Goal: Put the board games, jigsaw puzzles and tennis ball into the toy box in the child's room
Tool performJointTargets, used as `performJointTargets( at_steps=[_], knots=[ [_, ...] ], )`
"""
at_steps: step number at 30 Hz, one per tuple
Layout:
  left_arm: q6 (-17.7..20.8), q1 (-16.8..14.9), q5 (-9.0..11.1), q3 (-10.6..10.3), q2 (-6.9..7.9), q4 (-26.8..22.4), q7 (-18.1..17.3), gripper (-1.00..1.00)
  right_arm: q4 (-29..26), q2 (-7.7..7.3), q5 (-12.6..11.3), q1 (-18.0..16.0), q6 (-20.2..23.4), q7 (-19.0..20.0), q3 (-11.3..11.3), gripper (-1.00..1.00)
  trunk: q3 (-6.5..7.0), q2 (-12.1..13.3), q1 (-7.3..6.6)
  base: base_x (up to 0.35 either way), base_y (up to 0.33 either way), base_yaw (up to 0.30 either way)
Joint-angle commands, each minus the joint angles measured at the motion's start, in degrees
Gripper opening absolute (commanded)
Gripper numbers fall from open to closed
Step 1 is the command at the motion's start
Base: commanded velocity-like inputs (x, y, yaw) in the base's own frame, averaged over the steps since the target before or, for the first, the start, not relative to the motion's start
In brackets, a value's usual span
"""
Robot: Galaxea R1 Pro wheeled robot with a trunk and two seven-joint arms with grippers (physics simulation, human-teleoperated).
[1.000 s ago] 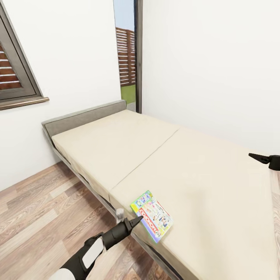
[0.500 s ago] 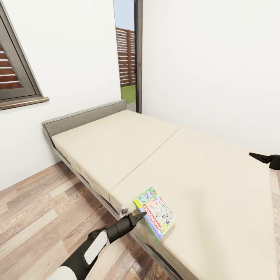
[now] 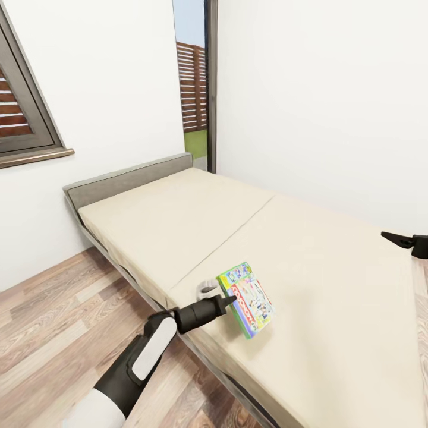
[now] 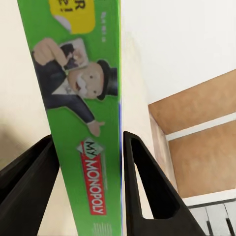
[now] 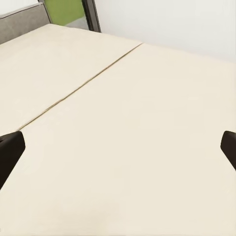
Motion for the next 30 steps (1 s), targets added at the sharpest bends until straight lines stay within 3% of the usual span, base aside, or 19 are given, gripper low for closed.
performJointTargets(
  at_steps=[1, 4, 8, 9, 12, 30],
  knots=[
    [1.12, 0.61, 0.22, 0.12, 0.12, -1.98, 1.48, -1.0, -0.01, 0.01, 0.2, -0.06, 0.3, 0.35, -0.06, 1.0, -0.05, -0.02, -0.01, 0.0, 0.0, -0.147],
    [3.23, 2.24, 0.92, 0.45, 0.38, -7.04, 5.12, -1.0, -0.01, 0.03, 0.2, -0.06, 0.32, 0.33, 0.01, 1.0, -0.05, -0.02, -0.01, 0.0, 0.0, -0.219],
    [4.14, 2.97, 1.28, 0.61, 0.53, -9.43, 6.59, -1.0, -0.01, 0.05, 0.2, -0.06, 0.33, 0.32, 0.02, 1.0, -0.05, -0.02, -0.01, 0.0, 0.0, -0.272],
    [4.29, 3.34, 3.12, 0.66, 0.62, -9.85, 6.82, -1.0, -0.01, 0.05, 0.2, -0.06, 0.34, 0.32, -0.02, 1.0, -0.05, -0.02, -0.01, 0.0, 0.0, -0.281],
    [4.32, 3.67, 5.15, 0.76, 0.67, -10.0, 6.93, -1.0, -0.01, 0.05, 0.2, -0.06, 0.34, 0.32, -0.09, 1.0, -0.05, -0.02, -0.01, 0.0, 0.0, -0.181],
    [4.32, 4.14, 6.19, 0.86, 0.78, -10.08, 6.91, -1.0, -0.01, 0.05, 0.2, -0.06, 0.21, 0.32, -0.03, 1.0, -0.05, -0.02, -0.01, 0.057, -0.005, -0.053]
  ],
)
